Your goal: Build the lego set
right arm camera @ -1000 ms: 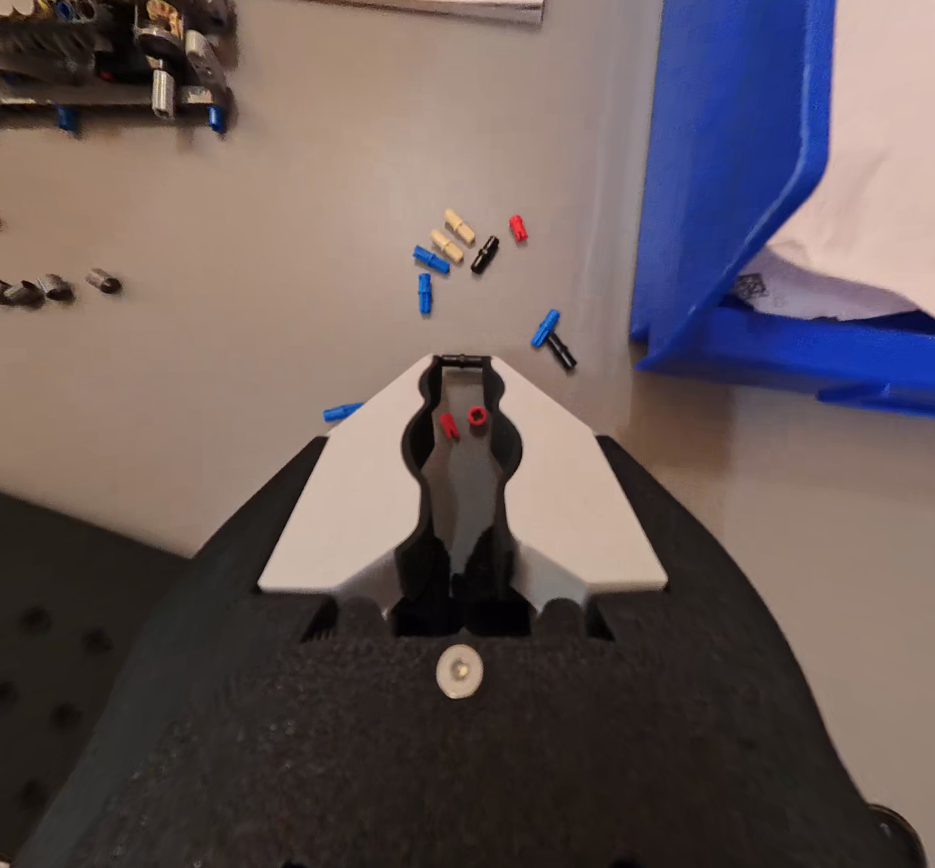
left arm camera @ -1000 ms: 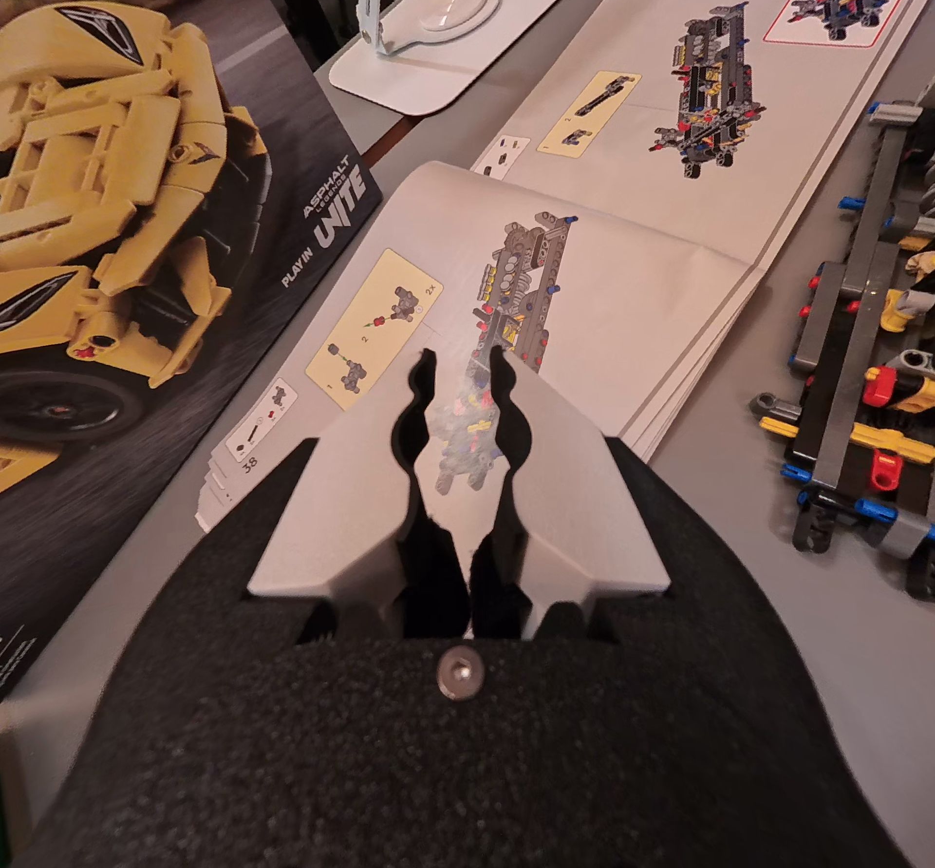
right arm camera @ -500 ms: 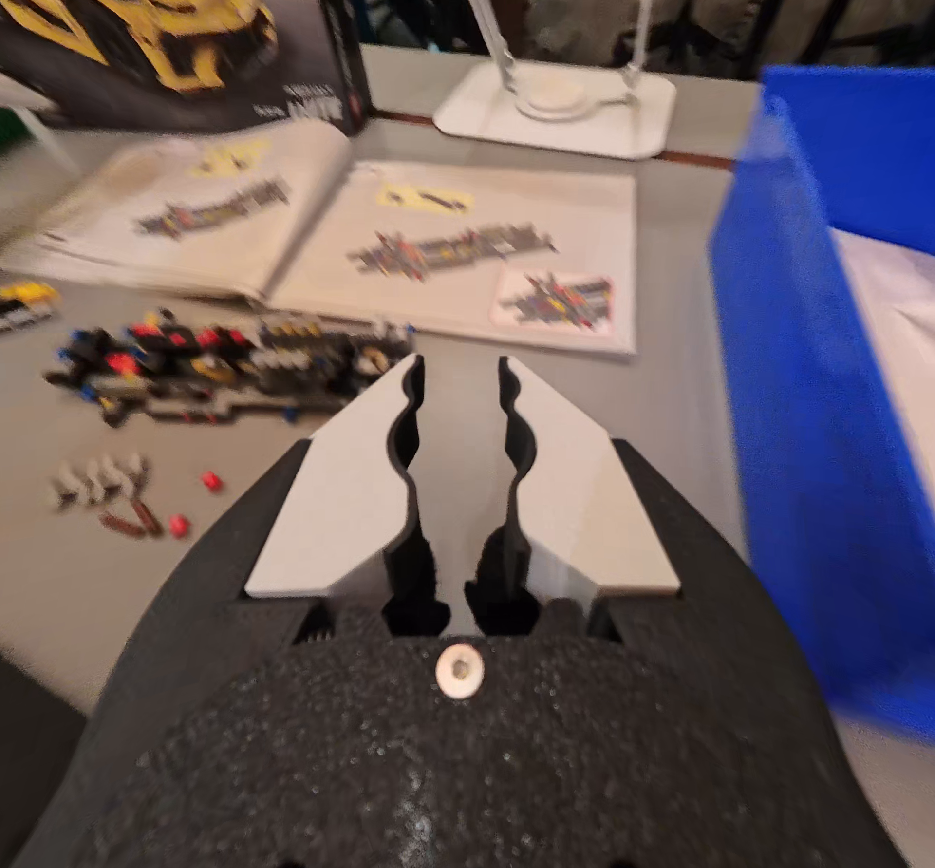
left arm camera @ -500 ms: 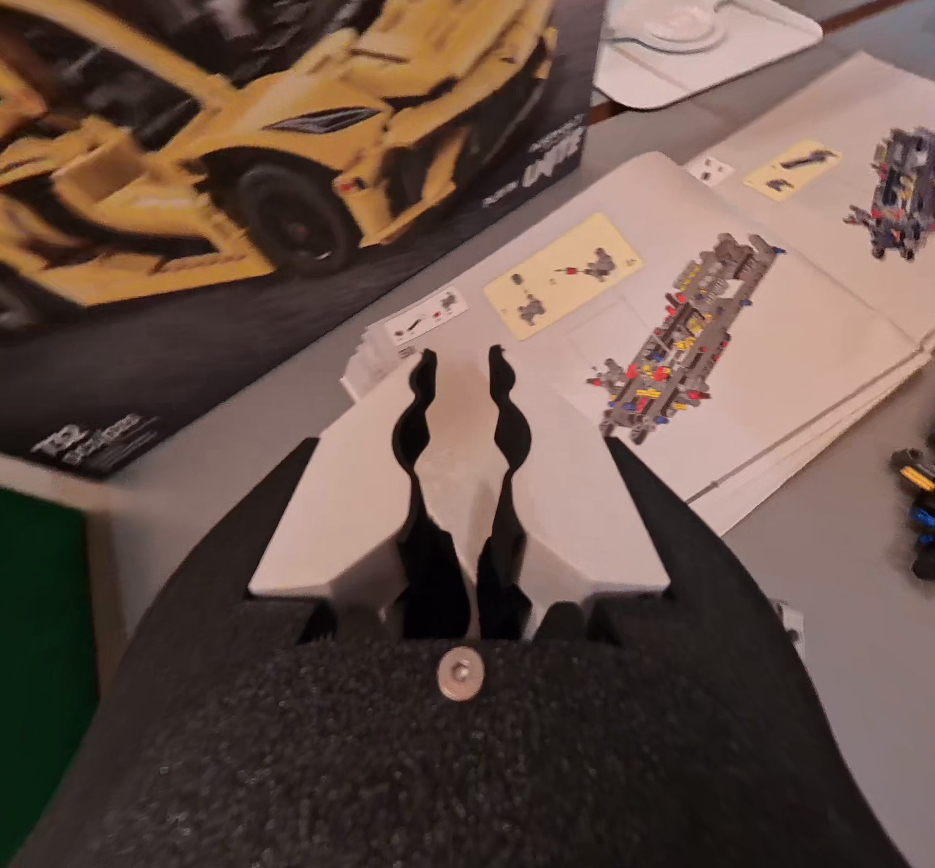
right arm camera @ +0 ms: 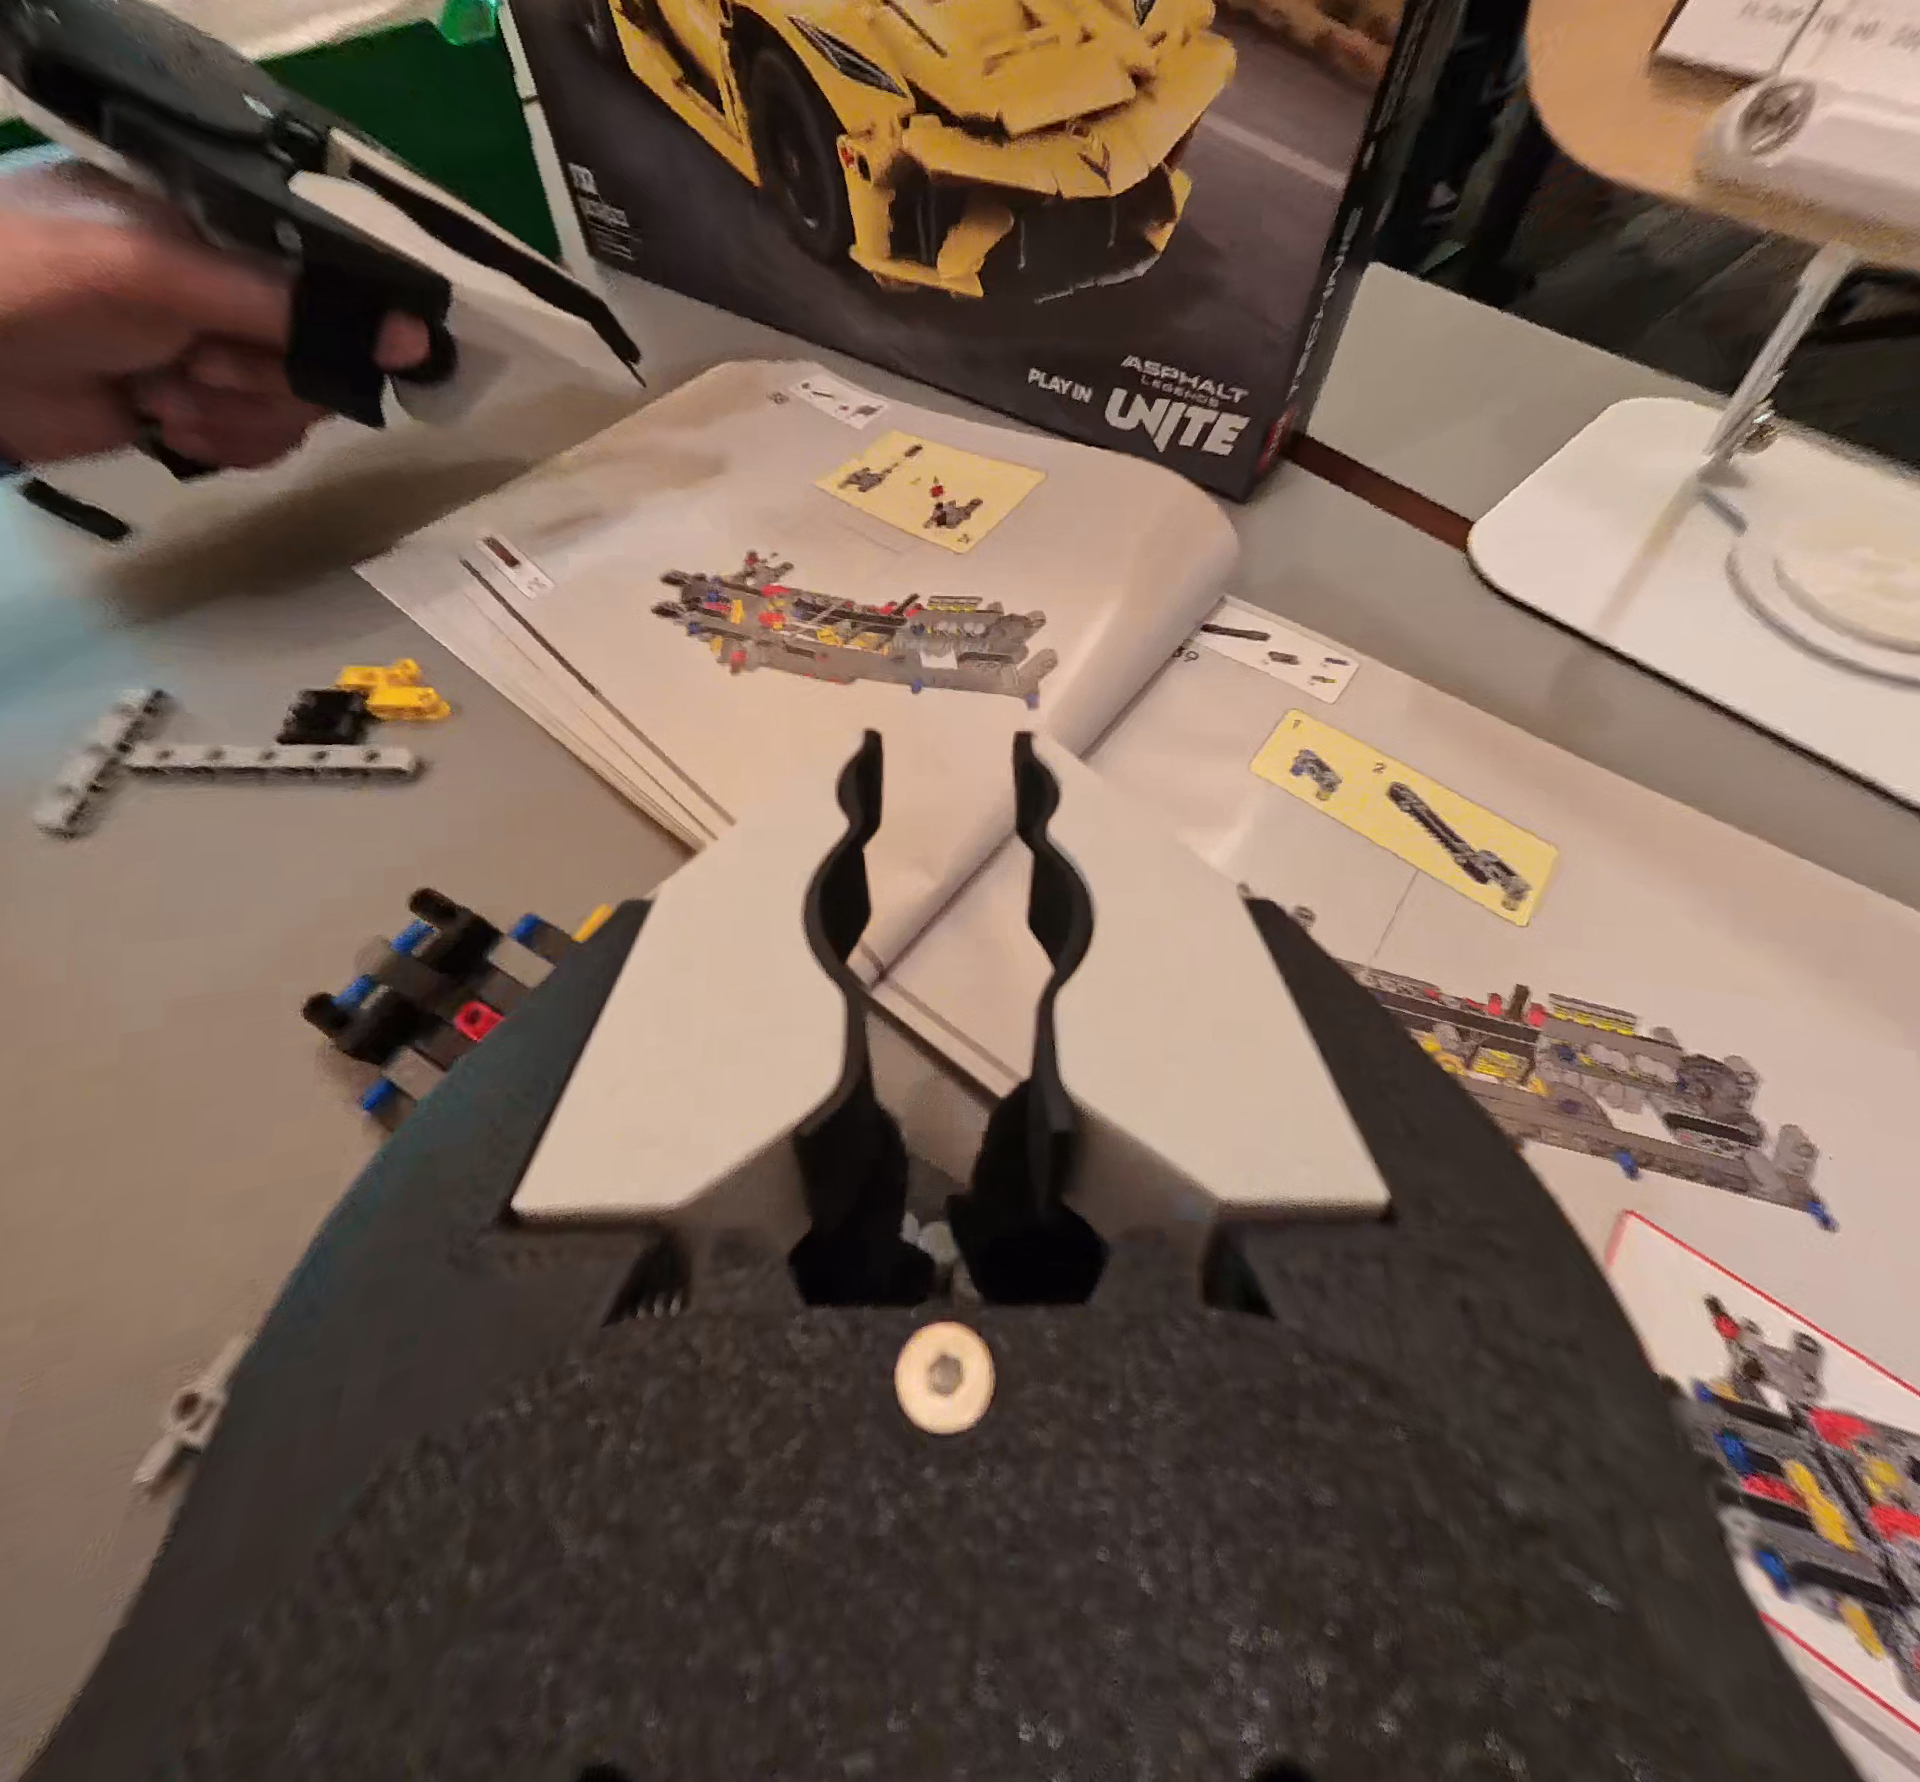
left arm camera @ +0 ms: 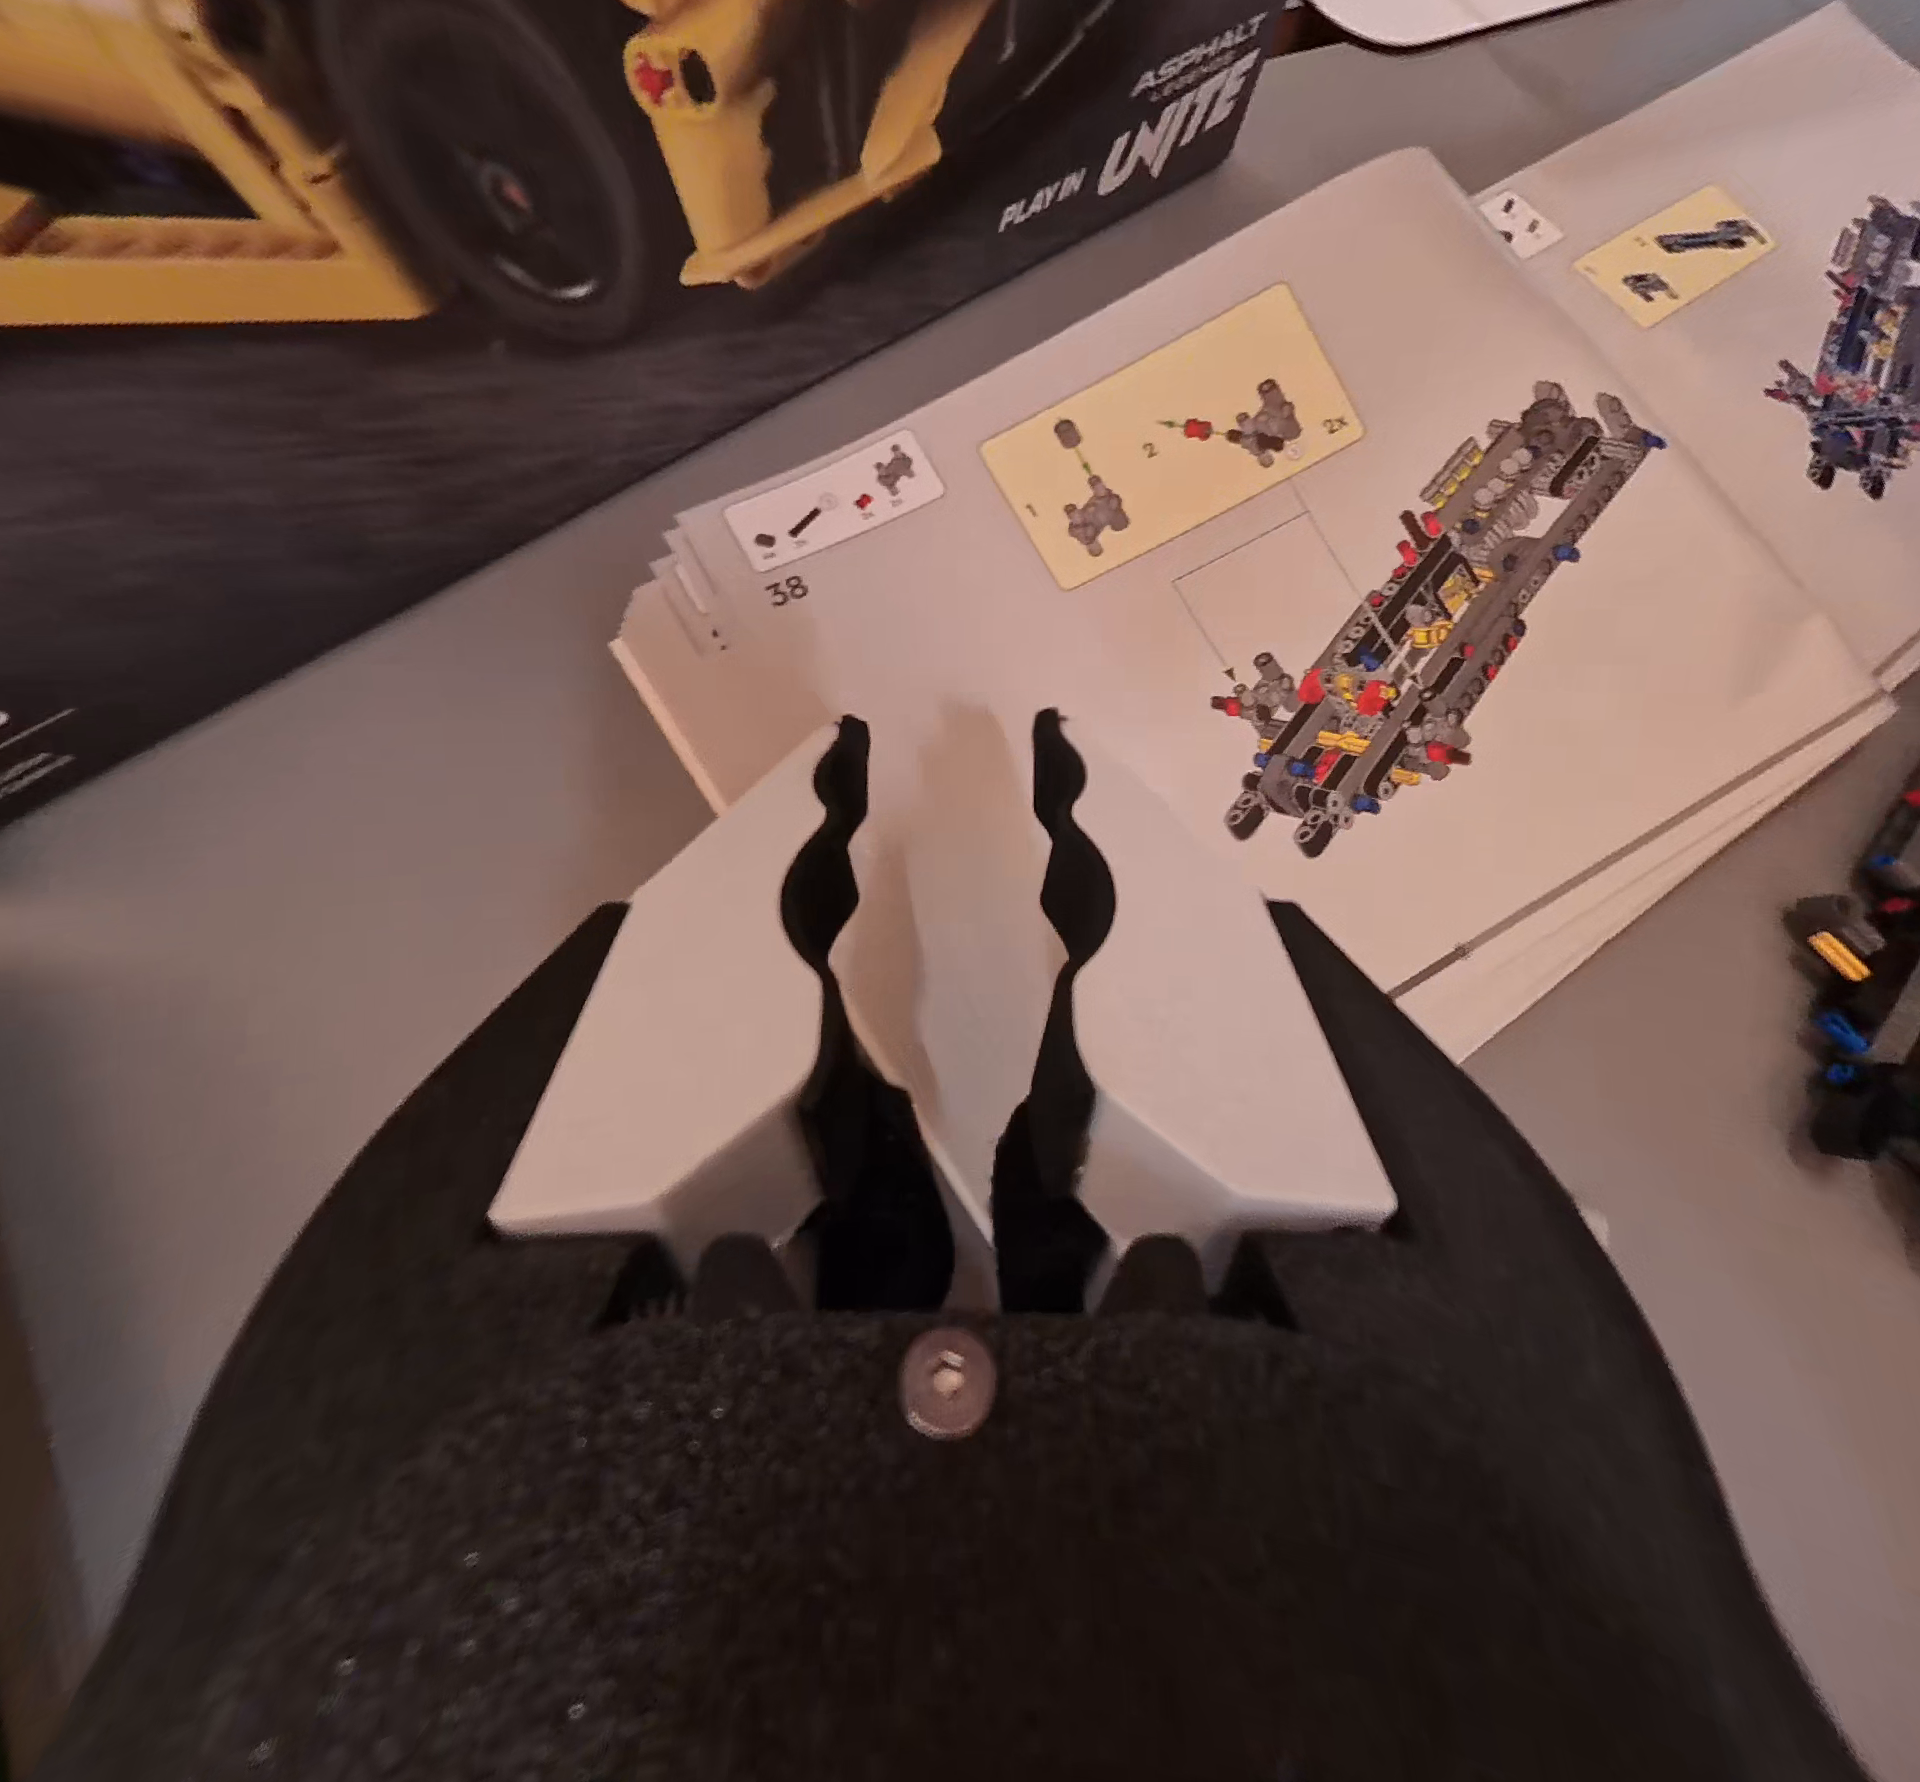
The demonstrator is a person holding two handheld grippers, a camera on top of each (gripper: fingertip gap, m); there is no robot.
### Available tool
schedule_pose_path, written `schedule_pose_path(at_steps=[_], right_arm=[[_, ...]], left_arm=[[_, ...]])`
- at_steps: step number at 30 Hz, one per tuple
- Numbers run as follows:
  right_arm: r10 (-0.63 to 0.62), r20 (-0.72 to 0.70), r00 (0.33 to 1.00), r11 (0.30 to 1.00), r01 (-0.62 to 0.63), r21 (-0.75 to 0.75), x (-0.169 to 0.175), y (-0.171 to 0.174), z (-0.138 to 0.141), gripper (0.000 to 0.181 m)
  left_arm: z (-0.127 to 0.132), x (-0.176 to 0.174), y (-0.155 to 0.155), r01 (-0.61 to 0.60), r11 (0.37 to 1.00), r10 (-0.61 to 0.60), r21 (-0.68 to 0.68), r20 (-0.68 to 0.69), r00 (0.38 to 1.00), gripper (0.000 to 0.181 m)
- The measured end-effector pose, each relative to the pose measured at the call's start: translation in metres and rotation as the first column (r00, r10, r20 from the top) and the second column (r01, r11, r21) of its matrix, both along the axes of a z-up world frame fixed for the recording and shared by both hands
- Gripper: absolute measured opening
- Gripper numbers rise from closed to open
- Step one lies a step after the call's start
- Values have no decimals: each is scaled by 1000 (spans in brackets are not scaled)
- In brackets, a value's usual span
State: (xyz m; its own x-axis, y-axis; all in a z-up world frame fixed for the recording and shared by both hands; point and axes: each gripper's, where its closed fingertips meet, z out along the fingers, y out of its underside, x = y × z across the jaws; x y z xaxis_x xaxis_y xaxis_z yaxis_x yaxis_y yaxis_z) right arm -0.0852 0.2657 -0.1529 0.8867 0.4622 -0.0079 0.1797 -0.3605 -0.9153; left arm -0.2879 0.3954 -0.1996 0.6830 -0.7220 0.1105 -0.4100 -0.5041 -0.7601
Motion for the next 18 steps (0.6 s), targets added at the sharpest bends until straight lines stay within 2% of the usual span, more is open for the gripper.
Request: schedule_pose_path(at_steps=[4, 8, 13, 18], right_arm=[[-7, -21, 1000, 996, 9, 86, -2, -9, 9, 16], [15, -42, 999, 999, -13, 41, -8, -11, 1, 15], [32, 11, 999, 999, -33, 25, -10, -15, 3, 16], [76, -90, 993, 997, -75, 8, -15, -26, 15, 26]], left_arm=[[4, 4, -3, 13, 1000, -13, 20, 1, 1000, 32], [5, 8, -4, 20, 999, -20, 36, 4, 1000, 28], [12, 17, -8, 52, 995, -52, 83, -2, 999, 22], [13, 20, -7, 62, 988, -54, 141, -64, 997, 18]])
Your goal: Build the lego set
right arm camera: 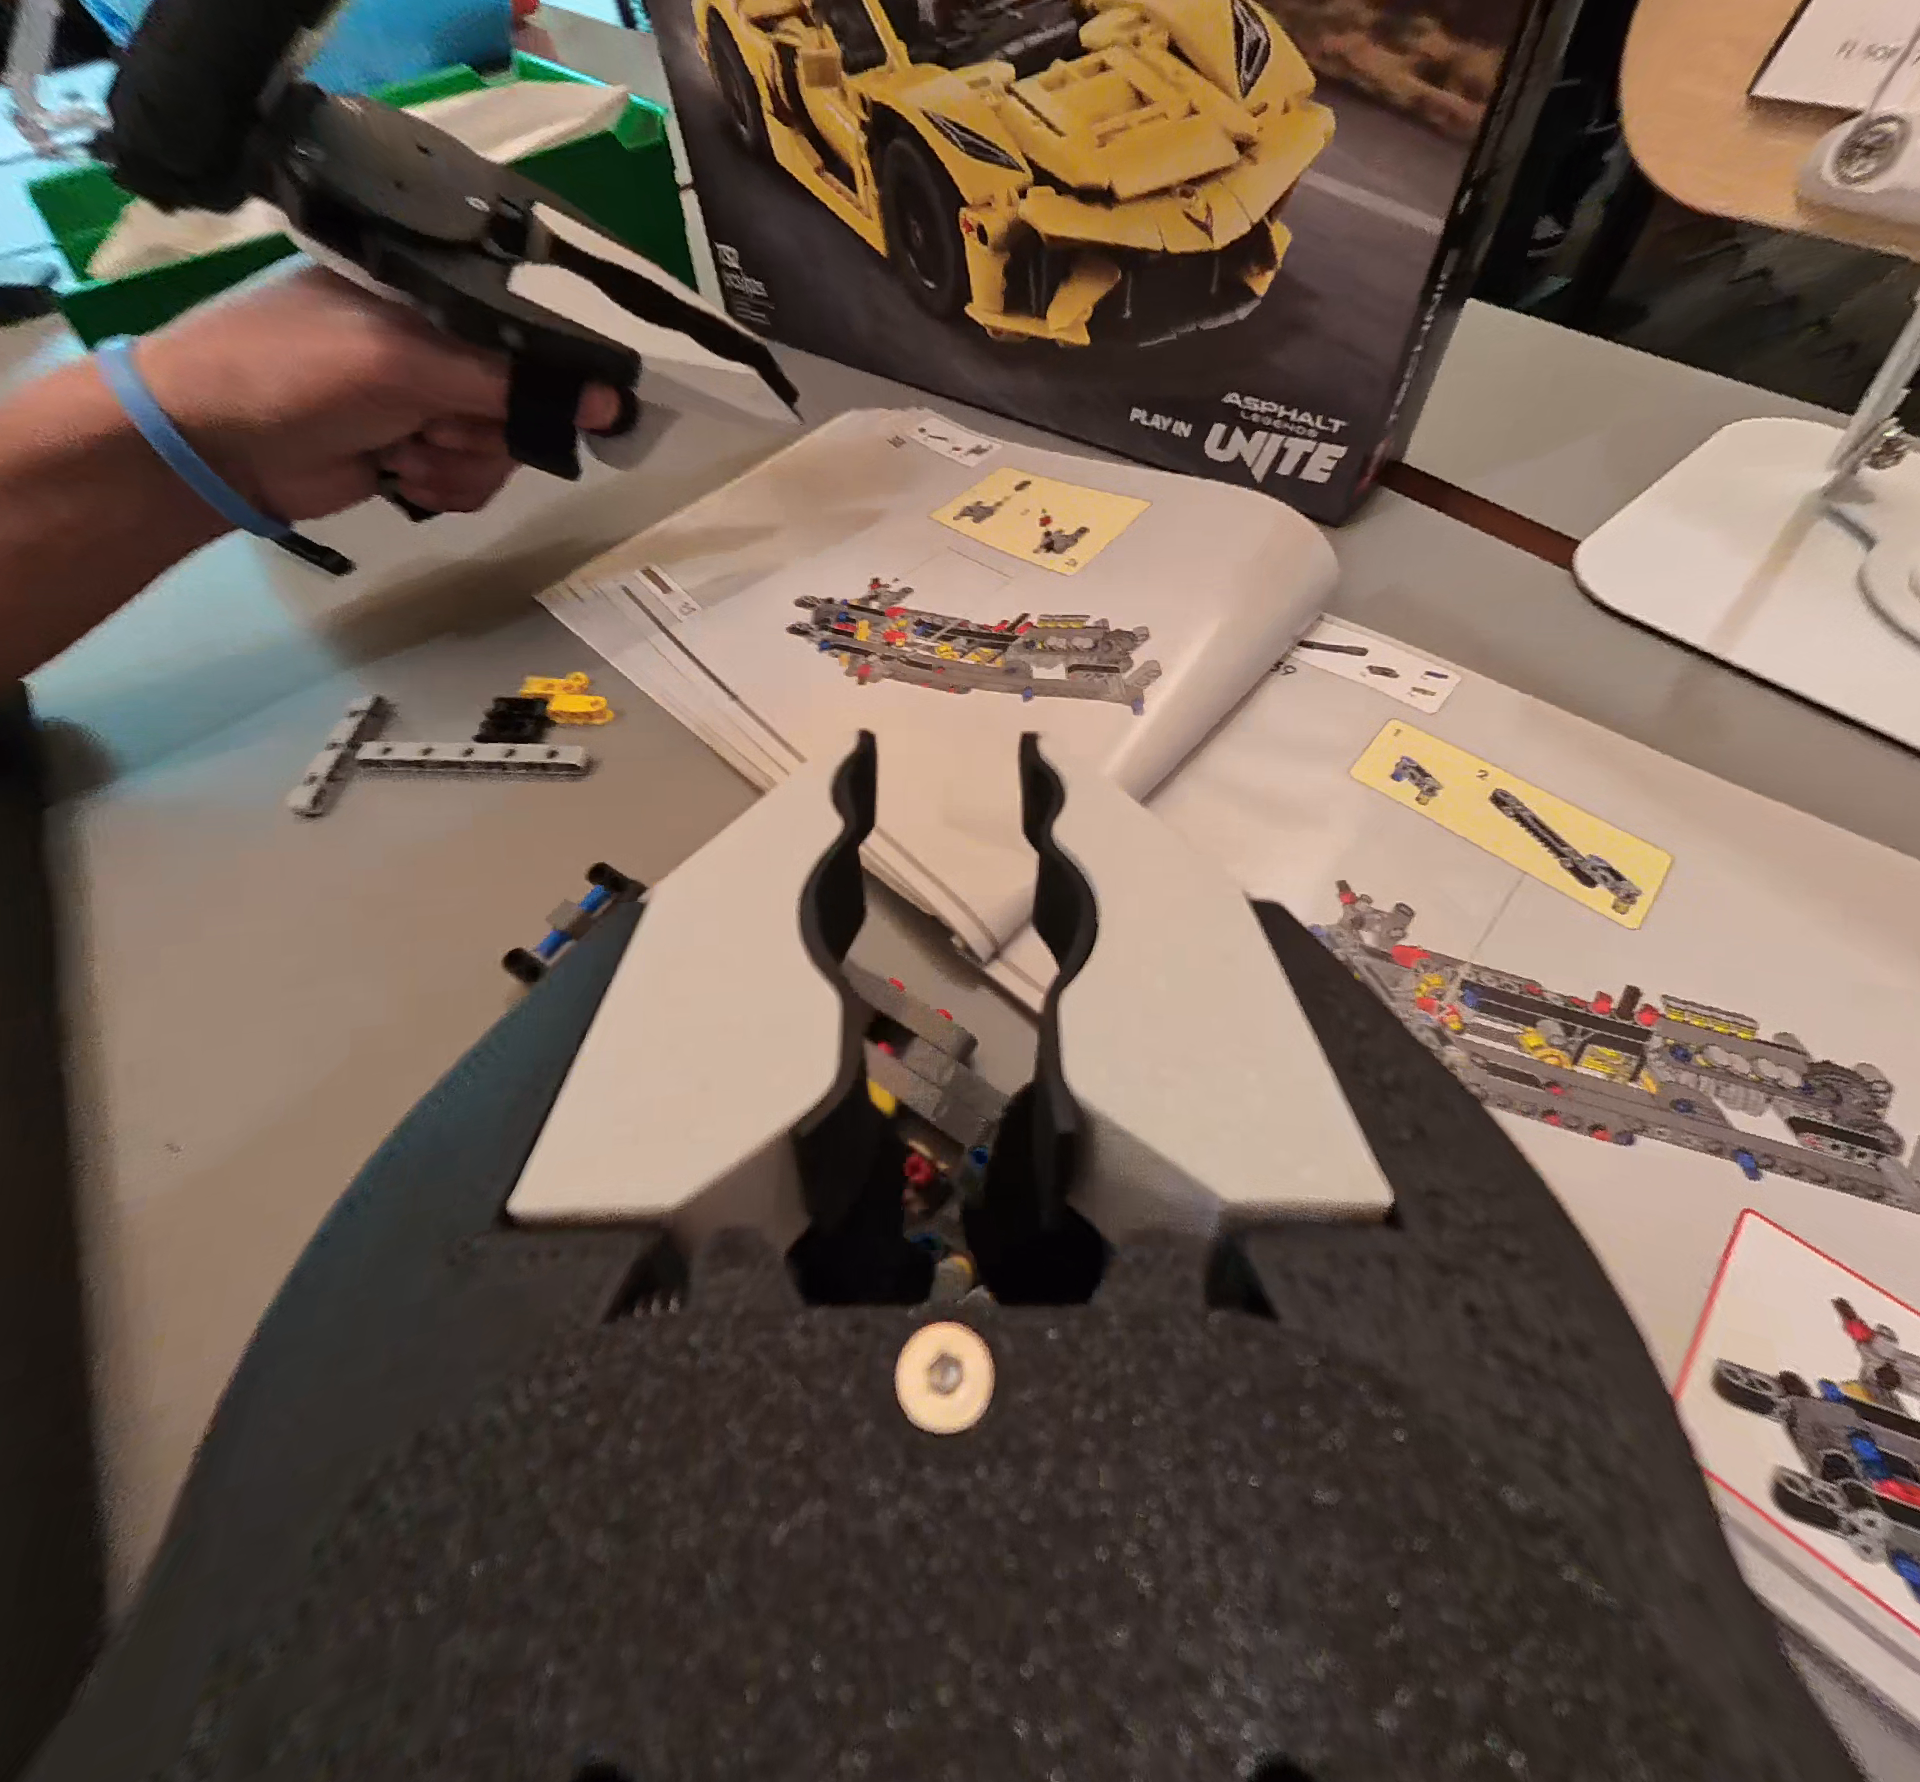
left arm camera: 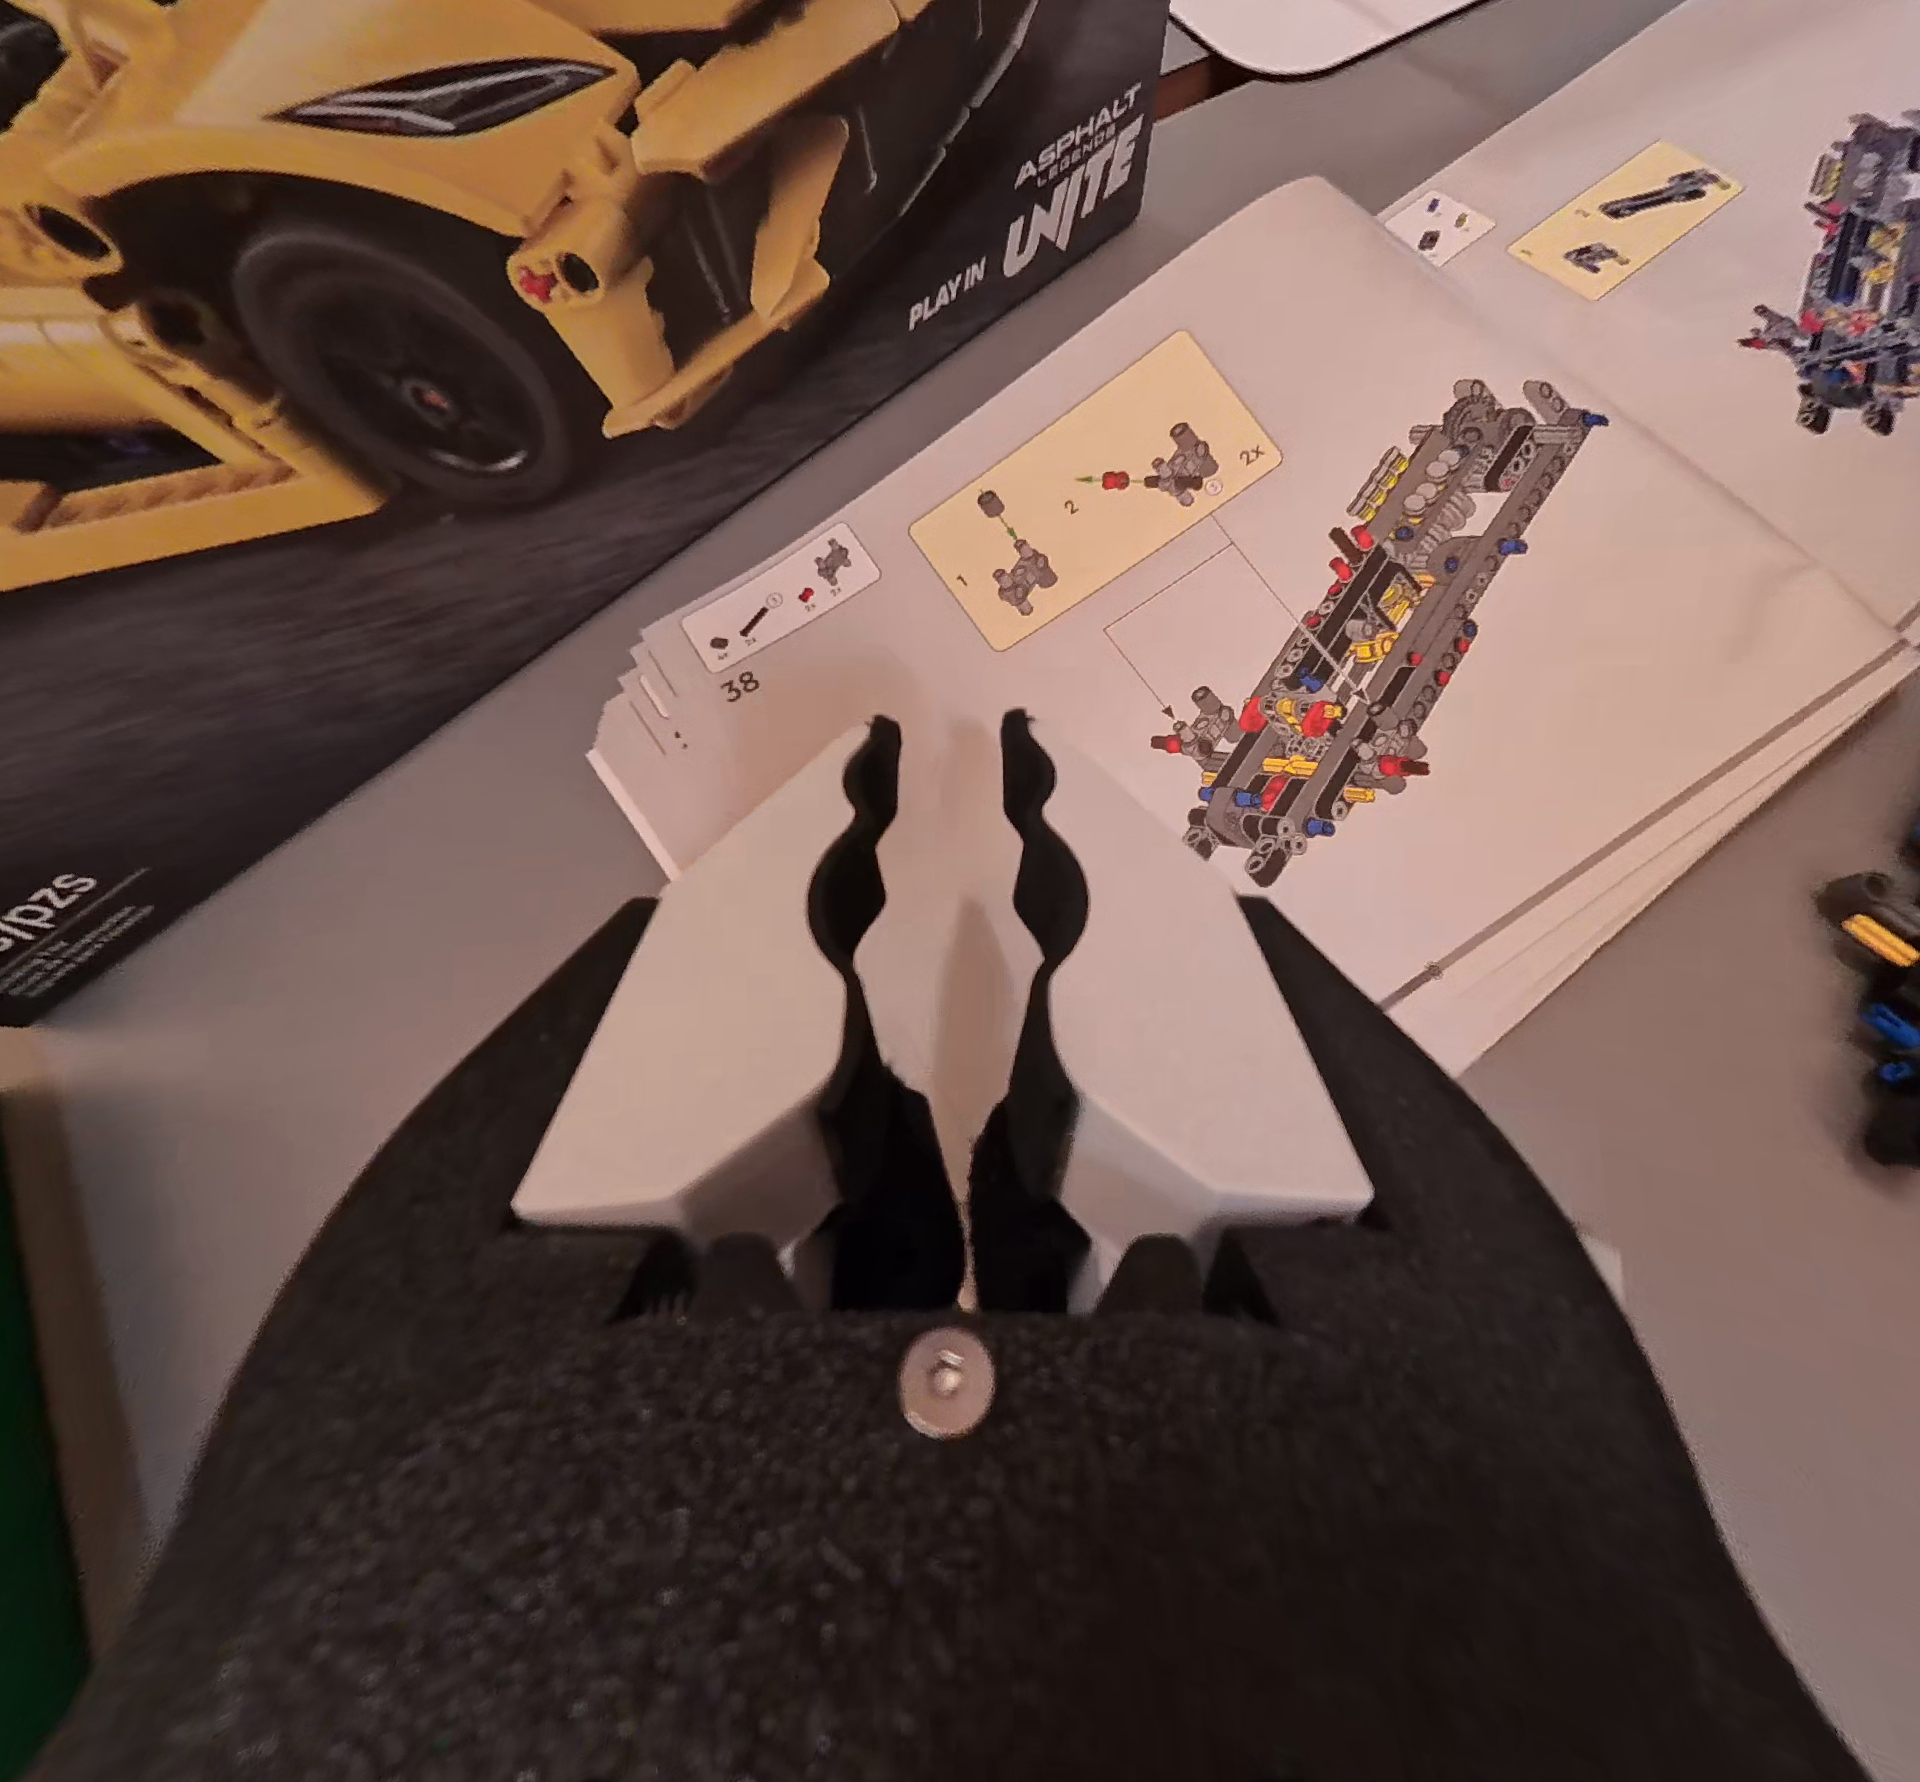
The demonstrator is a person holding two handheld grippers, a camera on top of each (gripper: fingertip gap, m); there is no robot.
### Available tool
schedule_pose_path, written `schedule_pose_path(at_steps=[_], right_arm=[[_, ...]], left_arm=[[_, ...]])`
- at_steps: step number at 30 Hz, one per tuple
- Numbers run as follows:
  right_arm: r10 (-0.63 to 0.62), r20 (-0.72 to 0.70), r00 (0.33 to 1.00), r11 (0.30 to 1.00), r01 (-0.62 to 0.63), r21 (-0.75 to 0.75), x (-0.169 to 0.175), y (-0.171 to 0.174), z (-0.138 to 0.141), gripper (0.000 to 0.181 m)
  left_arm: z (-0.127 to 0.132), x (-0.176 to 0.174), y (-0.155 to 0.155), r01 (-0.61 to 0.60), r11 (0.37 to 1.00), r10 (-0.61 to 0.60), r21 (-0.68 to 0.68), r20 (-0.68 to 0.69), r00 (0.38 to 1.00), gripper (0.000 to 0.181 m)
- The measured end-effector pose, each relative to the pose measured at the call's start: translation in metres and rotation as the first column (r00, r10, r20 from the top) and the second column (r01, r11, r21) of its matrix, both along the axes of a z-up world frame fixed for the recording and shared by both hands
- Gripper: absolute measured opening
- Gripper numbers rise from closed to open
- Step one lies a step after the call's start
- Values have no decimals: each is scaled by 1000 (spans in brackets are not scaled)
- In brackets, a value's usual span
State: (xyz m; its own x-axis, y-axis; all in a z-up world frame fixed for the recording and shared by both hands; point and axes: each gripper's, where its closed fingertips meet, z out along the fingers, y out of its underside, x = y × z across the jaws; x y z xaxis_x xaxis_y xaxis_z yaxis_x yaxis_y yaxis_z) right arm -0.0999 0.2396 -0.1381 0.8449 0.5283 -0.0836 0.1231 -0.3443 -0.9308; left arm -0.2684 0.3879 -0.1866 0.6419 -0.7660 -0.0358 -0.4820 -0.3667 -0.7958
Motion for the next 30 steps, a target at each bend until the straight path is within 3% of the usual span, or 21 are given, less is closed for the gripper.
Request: schedule_pose_path(at_steps=[3, 6, 9, 11, 14, 17, 30], right_arm=[[162, -2, 987, 982, -161, -99, -16, -25, -7, 31], [391, 51, 919, 896, -367, -251, -46, -87, -27, 33], [474, 189, 860, 833, -368, -413, -51, -134, -68, 37], [495, 243, 834, 833, -376, -407, -60, -151, -81, 38], [472, 388, 791, 876, -373, -306, -71, -152, -87, 29], [463, 491, 738, 884, -348, -311, -68, -145, -92, 28], [711, 467, 525, 702, -507, -500, -60, -146, -92, 25]], left_arm=[[0, 2, 1, 0, 999, 1, 37, -14, 1000, 17], [0, 2, 2, -1, 999, 1, 47, -4, 1000, 17], [6, 0, 4, -17, 998, 16, 55, 20, 1000, 17], [11, 0, 4, -19, 998, 17, 59, 38, 999, 17], [16, 3, 1, -10, 997, 7, 74, 42, 999, 17], [15, 7, -1, 9, 996, -11, 89, 21, 1000, 17], [11, 5, 0, 22, 996, -23, 83, 2, 1000, 17]])
